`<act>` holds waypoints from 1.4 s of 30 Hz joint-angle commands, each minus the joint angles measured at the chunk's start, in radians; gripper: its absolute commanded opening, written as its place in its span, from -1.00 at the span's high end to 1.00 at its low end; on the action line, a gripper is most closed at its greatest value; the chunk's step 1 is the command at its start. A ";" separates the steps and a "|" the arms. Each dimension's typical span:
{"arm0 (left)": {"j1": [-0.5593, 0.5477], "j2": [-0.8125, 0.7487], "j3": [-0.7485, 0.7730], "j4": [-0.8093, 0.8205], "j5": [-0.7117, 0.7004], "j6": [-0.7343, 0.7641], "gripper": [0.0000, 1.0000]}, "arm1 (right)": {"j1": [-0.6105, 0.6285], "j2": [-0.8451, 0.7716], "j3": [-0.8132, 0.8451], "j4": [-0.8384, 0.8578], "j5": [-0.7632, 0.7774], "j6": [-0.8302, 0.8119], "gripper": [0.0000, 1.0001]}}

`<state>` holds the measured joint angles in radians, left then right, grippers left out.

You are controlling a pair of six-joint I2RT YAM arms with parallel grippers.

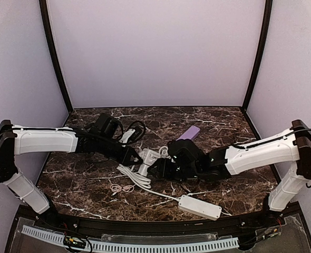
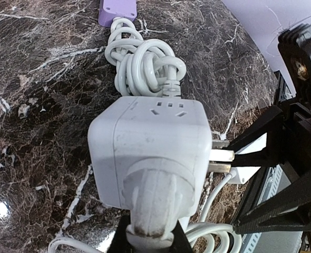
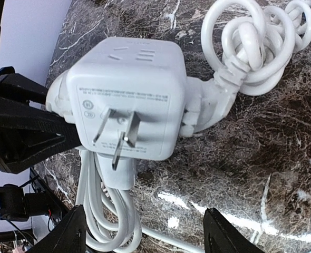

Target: Pull the plug off the socket

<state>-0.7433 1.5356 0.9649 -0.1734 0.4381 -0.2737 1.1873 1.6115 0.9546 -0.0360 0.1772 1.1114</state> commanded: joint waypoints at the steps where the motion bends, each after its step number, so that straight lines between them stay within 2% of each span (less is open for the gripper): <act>1: -0.001 -0.055 0.004 0.089 0.062 0.003 0.99 | -0.023 0.031 0.053 0.030 -0.007 0.001 -0.30; 22: -0.002 -0.033 0.003 0.109 0.104 -0.005 0.99 | -0.034 0.104 0.130 0.018 0.058 0.038 -0.11; 37: -0.011 -0.045 -0.005 0.127 0.125 -0.002 0.99 | -0.036 0.143 0.161 -0.038 0.122 0.089 -0.14; 42: -0.016 -0.047 -0.005 0.132 0.138 0.004 0.99 | -0.038 0.146 0.163 -0.052 0.156 0.083 -0.09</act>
<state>-0.7441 1.5360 0.9581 -0.1440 0.4824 -0.2775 1.1587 1.7363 1.0973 -0.0578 0.2516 1.1851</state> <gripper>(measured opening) 0.100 0.553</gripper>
